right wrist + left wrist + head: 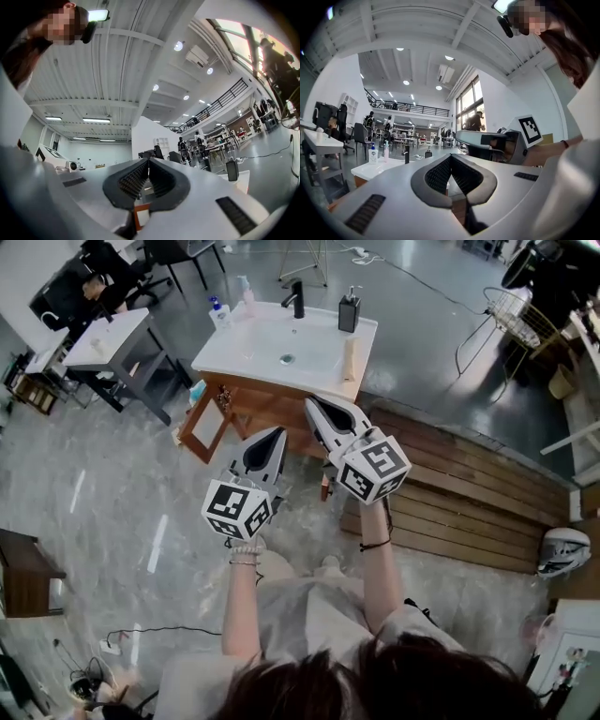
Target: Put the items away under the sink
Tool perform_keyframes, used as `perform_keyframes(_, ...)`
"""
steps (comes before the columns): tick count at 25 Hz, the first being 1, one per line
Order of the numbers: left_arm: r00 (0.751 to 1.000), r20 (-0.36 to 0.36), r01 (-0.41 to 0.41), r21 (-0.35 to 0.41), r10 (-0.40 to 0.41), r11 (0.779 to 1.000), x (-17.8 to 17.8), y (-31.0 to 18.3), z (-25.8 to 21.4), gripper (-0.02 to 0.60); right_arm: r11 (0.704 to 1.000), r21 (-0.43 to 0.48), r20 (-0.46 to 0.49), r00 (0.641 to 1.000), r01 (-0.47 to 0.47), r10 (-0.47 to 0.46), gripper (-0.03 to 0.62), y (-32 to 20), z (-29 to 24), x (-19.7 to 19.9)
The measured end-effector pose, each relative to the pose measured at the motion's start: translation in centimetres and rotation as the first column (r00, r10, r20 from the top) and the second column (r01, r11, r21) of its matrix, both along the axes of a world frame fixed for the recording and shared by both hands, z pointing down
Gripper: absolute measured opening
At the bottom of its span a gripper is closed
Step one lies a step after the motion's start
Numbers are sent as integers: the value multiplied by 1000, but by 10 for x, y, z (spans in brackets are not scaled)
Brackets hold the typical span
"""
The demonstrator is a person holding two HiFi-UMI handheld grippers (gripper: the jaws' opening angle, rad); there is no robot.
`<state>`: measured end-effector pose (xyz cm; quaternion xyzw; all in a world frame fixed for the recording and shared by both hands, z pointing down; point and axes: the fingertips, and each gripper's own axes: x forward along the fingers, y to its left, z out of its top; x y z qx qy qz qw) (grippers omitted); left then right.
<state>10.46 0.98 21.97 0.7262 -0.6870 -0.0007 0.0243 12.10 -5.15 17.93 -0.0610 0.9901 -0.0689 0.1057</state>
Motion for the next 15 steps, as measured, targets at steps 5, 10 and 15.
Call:
perform_keyframes(5,997,-11,-81,-16,81,997,-26,-10,7,0,997,-15,-13,997,-81,81,17,-11,7,-27)
perform_keyframes(10,988,-19,-155,-22,154,988,-66,-16,8,0,988,-45,-16,989,-146,146,17,-10,18,-63)
perform_keyframes(15,973,-9,-230,-42,230,972,-105,-17,12,0,979,-59,-27,980,-197,195,17,-4,29,-105)
